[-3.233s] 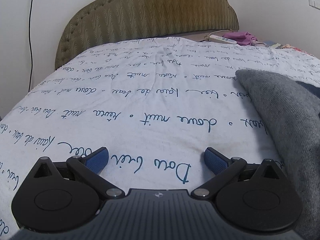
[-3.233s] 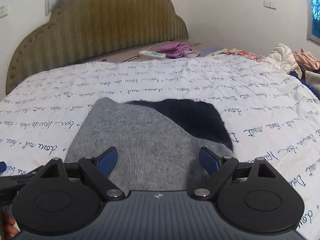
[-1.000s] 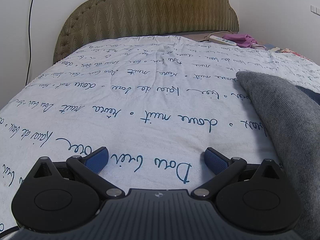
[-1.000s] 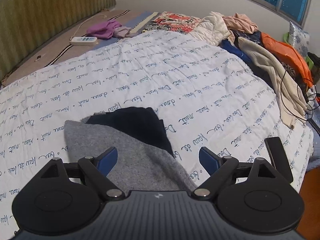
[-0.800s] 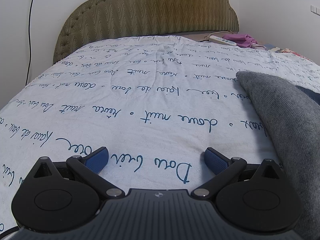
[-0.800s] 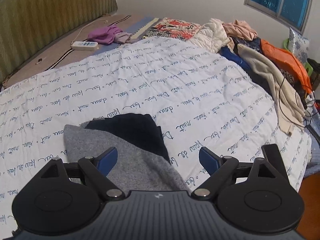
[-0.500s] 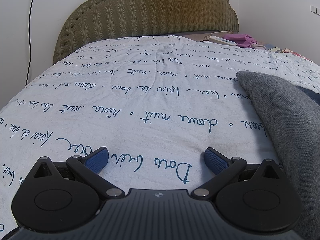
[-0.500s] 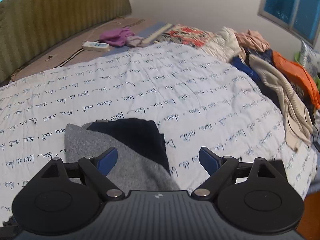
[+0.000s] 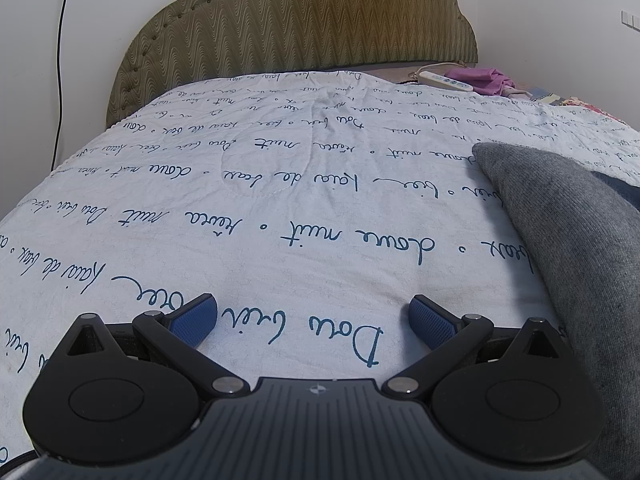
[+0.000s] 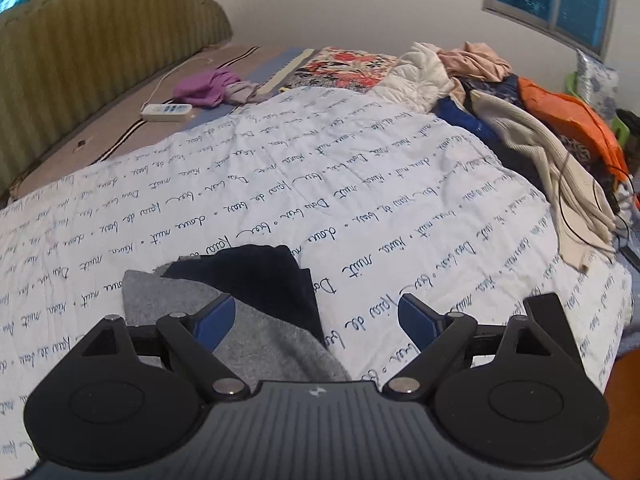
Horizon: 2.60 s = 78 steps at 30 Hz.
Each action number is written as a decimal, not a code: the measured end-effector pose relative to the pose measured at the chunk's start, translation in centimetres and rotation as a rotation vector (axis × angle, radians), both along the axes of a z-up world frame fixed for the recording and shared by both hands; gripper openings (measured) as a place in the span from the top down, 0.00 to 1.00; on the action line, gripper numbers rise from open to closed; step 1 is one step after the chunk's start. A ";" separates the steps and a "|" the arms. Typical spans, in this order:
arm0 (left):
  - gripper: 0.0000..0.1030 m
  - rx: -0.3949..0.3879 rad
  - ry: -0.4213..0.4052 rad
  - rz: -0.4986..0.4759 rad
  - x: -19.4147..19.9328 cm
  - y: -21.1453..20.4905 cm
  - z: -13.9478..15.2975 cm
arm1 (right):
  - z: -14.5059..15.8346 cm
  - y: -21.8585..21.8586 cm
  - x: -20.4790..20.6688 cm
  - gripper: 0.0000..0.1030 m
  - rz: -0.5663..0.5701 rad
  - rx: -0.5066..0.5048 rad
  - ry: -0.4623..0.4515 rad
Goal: Fold small clothes
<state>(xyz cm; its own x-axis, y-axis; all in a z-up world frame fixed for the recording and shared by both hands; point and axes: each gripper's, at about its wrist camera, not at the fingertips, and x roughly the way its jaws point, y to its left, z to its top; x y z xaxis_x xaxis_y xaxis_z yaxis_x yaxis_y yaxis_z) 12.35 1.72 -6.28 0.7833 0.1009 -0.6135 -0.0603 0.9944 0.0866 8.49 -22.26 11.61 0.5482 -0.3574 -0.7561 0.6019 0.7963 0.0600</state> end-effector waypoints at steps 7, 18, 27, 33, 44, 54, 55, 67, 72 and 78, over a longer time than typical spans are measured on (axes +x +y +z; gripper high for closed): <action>0.00 0.000 0.000 0.000 0.0 0.0 0.0 | -0.3 2.9 1.2 0.13 -0.008 0.018 0.034; 0.00 0.000 0.000 0.000 0.0 0.0 0.0 | 0.8 3.9 3.5 0.14 0.039 -0.010 0.037; 0.00 0.000 0.000 0.000 0.0 0.0 0.0 | 0.0 1.9 2.1 0.13 0.025 0.006 0.026; 0.00 -0.001 0.000 0.000 0.0 0.0 0.0 | -1.0 0.9 2.3 0.13 0.116 -0.030 -0.007; 0.00 -0.001 0.000 0.000 0.0 0.0 0.0 | -4.5 0.9 0.9 0.13 0.379 -0.027 -0.165; 0.00 -0.001 0.000 0.000 0.0 0.0 0.0 | -7.6 -0.5 -3.3 0.13 0.495 0.005 -0.278; 0.00 -0.001 0.000 0.000 0.0 0.0 0.0 | -7.9 -0.5 -3.8 0.13 0.513 -0.001 -0.291; 0.00 -0.001 0.000 0.000 0.0 0.0 0.0 | -12.4 -2.9 -11.3 0.13 0.611 0.092 -0.361; 0.00 0.000 0.000 0.001 0.0 0.0 0.0 | -13.9 -3.0 -11.8 0.09 0.646 0.165 -0.341; 0.00 -0.005 0.001 0.000 0.0 0.0 0.1 | -14.7 -2.1 -11.6 0.09 0.712 0.150 -0.300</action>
<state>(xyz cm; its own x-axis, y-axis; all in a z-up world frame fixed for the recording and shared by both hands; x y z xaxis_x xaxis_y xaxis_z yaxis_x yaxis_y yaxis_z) 12.30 1.74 -6.22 0.7825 0.0980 -0.6150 -0.0606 0.9948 0.0814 -3.08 -24.40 -3.11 0.7953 0.2505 -0.5521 -0.1086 0.9547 0.2769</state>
